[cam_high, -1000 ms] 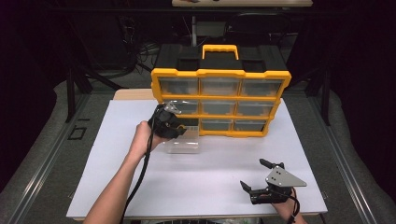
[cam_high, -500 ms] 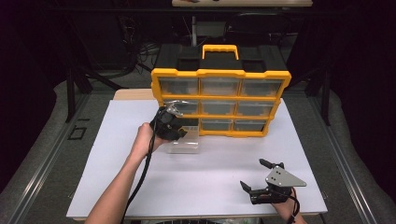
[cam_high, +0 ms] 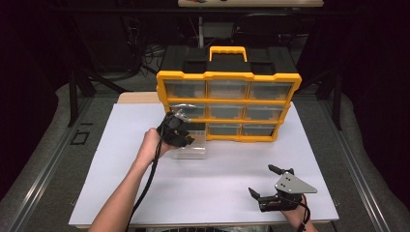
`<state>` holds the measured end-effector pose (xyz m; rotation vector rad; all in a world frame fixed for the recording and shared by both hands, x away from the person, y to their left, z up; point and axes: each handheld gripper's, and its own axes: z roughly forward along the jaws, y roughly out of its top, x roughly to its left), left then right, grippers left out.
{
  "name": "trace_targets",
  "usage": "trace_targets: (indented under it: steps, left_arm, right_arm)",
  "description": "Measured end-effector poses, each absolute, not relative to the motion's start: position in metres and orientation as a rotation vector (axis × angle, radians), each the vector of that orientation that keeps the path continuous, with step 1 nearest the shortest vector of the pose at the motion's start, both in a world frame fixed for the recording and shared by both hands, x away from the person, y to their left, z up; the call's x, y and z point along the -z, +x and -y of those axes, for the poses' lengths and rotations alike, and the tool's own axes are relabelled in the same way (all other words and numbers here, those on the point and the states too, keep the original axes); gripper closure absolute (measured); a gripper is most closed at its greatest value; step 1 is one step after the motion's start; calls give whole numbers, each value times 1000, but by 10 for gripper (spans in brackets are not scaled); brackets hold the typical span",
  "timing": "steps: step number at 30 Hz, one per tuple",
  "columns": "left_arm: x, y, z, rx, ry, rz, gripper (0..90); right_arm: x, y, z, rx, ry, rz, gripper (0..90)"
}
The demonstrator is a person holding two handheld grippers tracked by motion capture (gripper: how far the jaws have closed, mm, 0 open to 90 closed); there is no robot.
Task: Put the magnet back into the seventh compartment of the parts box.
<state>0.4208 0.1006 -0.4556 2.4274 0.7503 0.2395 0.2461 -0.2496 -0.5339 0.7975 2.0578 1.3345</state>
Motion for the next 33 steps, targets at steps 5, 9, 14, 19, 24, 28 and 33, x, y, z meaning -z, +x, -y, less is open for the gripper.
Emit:
trace_targets:
  steps: [5,9,14,19,24,28,33]
  left_arm:
    - [457,421,-99,-232,2435,-744,625]
    - [458,421,-99,-231,2438,-742,625]
    - [458,420,-98,-233,2450,-736,625]
    - [459,420,-96,-229,2456,-733,623]
    - [458,420,-96,-228,2448,-728,591]
    - [454,417,-98,-240,2420,-725,489]
    - [445,413,-103,-271,2370,-732,362]
  right_arm:
    - [534,246,249,-1334,799,-2058,9]
    - [534,246,249,-1333,798,-2059,10]
    - [534,246,249,-1332,798,-2059,10]
    - [534,246,249,-1331,798,-2060,10]
    - [534,246,249,-1330,797,-2061,10]
    - [534,246,249,-1329,797,-2062,10]
    - [534,246,250,-1330,795,-2061,10]
